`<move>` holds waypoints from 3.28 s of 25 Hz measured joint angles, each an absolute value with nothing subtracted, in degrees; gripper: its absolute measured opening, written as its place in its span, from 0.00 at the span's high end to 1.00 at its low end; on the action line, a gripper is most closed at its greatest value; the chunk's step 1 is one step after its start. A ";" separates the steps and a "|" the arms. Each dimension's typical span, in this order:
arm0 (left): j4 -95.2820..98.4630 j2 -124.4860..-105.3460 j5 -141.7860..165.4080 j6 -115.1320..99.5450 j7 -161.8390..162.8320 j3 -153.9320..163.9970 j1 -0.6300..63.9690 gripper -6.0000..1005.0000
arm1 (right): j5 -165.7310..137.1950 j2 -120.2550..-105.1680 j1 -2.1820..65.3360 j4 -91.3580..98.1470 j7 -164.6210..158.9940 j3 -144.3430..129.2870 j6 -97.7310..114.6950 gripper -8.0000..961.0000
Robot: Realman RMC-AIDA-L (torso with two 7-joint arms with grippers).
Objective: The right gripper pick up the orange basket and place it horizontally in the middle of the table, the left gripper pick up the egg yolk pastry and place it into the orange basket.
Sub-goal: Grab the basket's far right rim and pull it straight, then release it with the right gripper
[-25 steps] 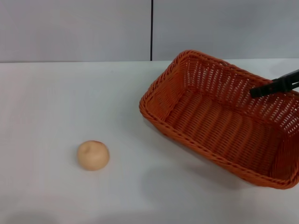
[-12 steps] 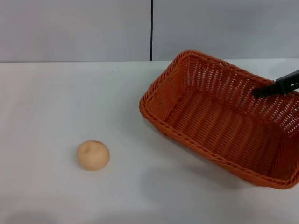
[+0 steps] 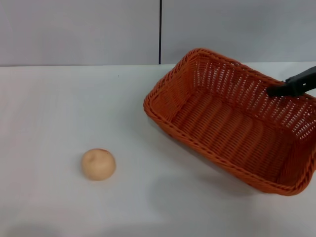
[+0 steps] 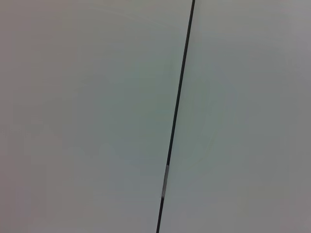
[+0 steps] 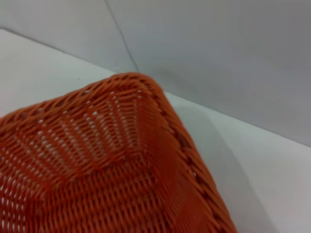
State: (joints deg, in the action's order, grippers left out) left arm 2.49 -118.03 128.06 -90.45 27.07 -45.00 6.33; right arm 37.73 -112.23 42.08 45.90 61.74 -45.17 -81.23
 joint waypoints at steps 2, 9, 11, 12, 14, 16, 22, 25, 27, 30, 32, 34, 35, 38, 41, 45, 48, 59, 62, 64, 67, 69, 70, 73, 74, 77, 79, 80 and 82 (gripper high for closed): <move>2.75 -118.03 128.05 -90.42 27.07 -45.00 6.27 0.16 | 37.73 -112.24 42.42 45.94 63.18 -46.28 -81.59 0.73; 2.88 -118.04 127.80 -90.61 27.07 -45.29 5.38 0.16 | 37.67 -112.80 43.40 51.41 74.73 -51.76 -85.02 0.78; 2.90 -118.05 127.77 -90.62 27.07 -45.33 5.12 0.16 | 37.67 -113.08 43.18 53.01 76.42 -52.43 -85.50 0.78; 2.88 -118.09 127.69 -90.66 27.02 -45.48 4.55 0.16 | 37.67 -113.35 42.87 54.91 78.04 -53.02 -86.08 0.78; 2.91 -118.14 127.64 -90.62 26.65 -45.59 4.01 0.16 | 37.67 -113.64 42.68 57.81 80.79 -53.67 -87.46 0.79; 2.91 -118.14 127.64 -90.62 26.65 -45.59 4.01 0.16 | 37.67 -113.59 42.93 59.02 82.84 -53.72 -89.34 0.79; 2.19 -118.43 127.52 -90.33 26.64 -45.80 1.61 0.16 | 37.69 -113.52 43.33 59.60 91.13 -53.93 -92.78 0.79; 1.57 -118.60 127.50 -90.31 26.48 -45.80 0.80 0.16 | 37.10 -113.60 43.04 59.36 95.43 -54.39 -92.79 0.79; 0.99 -118.64 127.50 -90.28 26.43 -45.80 0.36 0.16 | 35.79 -113.65 43.03 59.28 97.88 -54.48 -92.61 0.79; 0.02 -118.74 127.59 -90.14 26.41 -45.60 -0.21 0.16 | 34.51 -113.68 43.03 59.83 101.95 -54.43 -92.29 0.79; -0.28 -118.77 127.73 -90.09 26.40 -45.49 -0.35 0.16 | 34.53 -113.71 42.96 60.22 104.60 -53.96 -91.99 0.79; -1.04 -118.82 127.87 -90.02 26.39 -45.34 -0.77 0.16 | 35.42 -113.85 42.78 60.63 107.40 -53.05 -91.45 0.79; -1.36 -118.82 127.89 -90.01 26.39 -45.30 -0.93 0.16 | 36.14 -113.94 42.67 60.75 108.78 -52.61 -91.22 0.79; -2.62 -118.83 127.95 -90.11 26.37 -45.17 -1.70 0.16 | 39.33 -114.16 42.54 60.43 111.29 -51.91 -90.13 0.79; -3.26 -118.83 128.02 -90.63 26.37 -44.63 -2.29 0.16 | 43.12 -114.24 42.57 58.87 111.72 -51.62 -87.75 0.79; -3.61 -118.77 128.05 -90.64 26.36 -43.81 -2.49 0.16 | 47.65 -113.77 43.34 53.88 111.96 -51.38 -84.93 0.79; -3.61 -118.73 128.06 -90.34 26.36 -43.73 -2.26 0.16 | 49.37 -113.94 43.77 50.86 113.38 -50.91 -83.52 0.79; -2.97 -118.47 128.05 -90.18 26.36 -43.68 -1.16 0.16 | 48.95 -115.47 47.31 44.09 115.32 -52.02 -81.72 0.79; -2.99 -118.47 128.06 -90.19 26.36 -43.68 -1.17 0.16 | 48.52 -115.64 47.54 43.88 115.30 -53.30 -81.66 0.79; -2.99 -118.47 128.05 -90.25 26.36 -43.67 -1.25 0.16 | 48.07 -115.82 47.54 43.95 115.07 -54.57 -81.62 0.79; -2.99 -118.40 128.05 -90.40 26.36 -43.67 -1.29 0.16 | 47.61 -116.27 47.49 43.93 114.94 -55.68 -81.02 0.78; -2.99 -118.39 128.05 -90.46 26.37 -43.68 -1.30 0.16 | 47.59 -116.86 47.26 44.11 114.96 -55.78 -80.22 0.78; -2.99 -118.39 128.05 -90.48 26.37 -43.68 -1.32 0.16 | 47.58 -117.08 47.13 44.24 114.96 -55.77 -79.86 0.78; -2.99 -118.39 128.05 -90.64 26.37 -43.68 -1.52 0.16 | 47.75 -117.52 46.74 44.54 114.96 -55.43 -78.77 0.78; -2.99 -118.39 128.05 -90.64 26.37 -43.68 -1.52 0.16 | 47.86 -117.57 46.62 44.71 114.95 -55.38 -78.71 0.78; -2.99 -118.39 128.06 -90.80 26.37 -43.68 -1.66 0.16 | 48.00 -117.90 46.19 45.82 114.34 -55.32 -78.67 0.78; -2.99 -118.41 128.05 -90.84 26.37 -43.68 -1.71 0.16 | 48.14 -118.32 45.53 47.41 113.11 -55.56 -78.66 0.73; -2.99 -118.43 128.05 -90.86 26.37 -43.69 -1.73 0.16 | 48.24 -118.46 45.27 48.01 112.54 -55.69 -78.67 0.69; -2.99 -118.45 128.06 -90.93 26.37 -43.69 -1.77 0.16 | 48.49 -118.61 44.96 48.41 112.03 -55.78 -78.74 0.61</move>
State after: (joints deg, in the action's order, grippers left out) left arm -2.99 -118.45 128.06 -90.93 26.37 -43.69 -1.77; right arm 48.49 -118.61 44.96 48.41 112.03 -55.78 -78.74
